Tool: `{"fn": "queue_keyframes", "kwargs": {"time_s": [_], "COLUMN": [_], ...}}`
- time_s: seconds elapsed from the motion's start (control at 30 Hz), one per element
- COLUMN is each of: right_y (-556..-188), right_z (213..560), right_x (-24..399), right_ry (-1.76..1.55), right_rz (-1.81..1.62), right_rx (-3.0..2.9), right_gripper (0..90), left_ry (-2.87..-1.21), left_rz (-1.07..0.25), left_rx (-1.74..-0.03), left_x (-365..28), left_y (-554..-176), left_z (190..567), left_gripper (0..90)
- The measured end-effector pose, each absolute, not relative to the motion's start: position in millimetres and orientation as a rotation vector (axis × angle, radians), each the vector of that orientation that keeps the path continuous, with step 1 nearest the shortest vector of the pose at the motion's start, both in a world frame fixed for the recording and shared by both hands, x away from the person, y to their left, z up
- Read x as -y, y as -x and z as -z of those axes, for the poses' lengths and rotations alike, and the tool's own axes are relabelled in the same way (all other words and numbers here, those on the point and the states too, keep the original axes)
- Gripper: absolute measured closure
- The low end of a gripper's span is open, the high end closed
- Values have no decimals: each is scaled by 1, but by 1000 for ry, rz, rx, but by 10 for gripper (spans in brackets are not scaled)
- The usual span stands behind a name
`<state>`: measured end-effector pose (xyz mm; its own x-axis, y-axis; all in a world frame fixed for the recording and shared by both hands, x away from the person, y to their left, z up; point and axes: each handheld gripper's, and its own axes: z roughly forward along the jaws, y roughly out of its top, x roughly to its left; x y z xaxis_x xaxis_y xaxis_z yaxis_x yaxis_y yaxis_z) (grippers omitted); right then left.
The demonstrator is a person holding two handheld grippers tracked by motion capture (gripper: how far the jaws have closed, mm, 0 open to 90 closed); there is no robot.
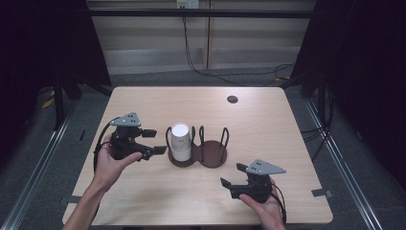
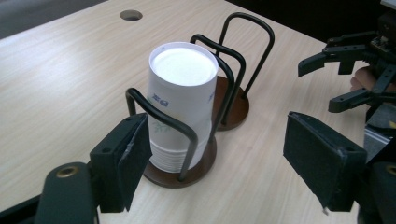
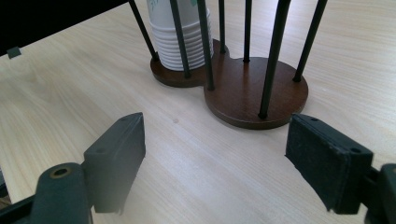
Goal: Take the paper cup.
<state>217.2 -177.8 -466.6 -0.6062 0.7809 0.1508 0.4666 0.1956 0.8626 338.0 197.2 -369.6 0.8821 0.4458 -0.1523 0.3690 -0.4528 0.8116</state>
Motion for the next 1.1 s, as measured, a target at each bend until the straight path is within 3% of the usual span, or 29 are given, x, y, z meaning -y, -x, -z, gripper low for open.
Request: {"fn": "queue_keyframes", "kwargs": {"time_s": [0.2,0.3,0.47,0.57,1.1], "right_y": [-219,-219,-218,-219,-219], "right_z": [467,467,467,467,468], "right_x": [176,176,177,176,173], "right_ry": [-1176,-1172,-1159,-1157,-1132], "right_rz": [-1370,-1390,-1379,-1379,-1373], "right_rx": [-2169,-2168,-2180,-2181,-2214], "right_gripper": [193,193,193,194,193], "left_ry": [-2159,-2177,-2189,-2208,-2299], "left_rz": [-83,-82,-80,-84,-136], "left_rx": [-508,-489,-499,-502,-497], "left_x": [-191,-188,-183,-178,-147], "left_y": [-343,-347,-352,-356,-373], "left_z": [365,365,364,362,355], "left_gripper": [181,225,219,305,235]}}
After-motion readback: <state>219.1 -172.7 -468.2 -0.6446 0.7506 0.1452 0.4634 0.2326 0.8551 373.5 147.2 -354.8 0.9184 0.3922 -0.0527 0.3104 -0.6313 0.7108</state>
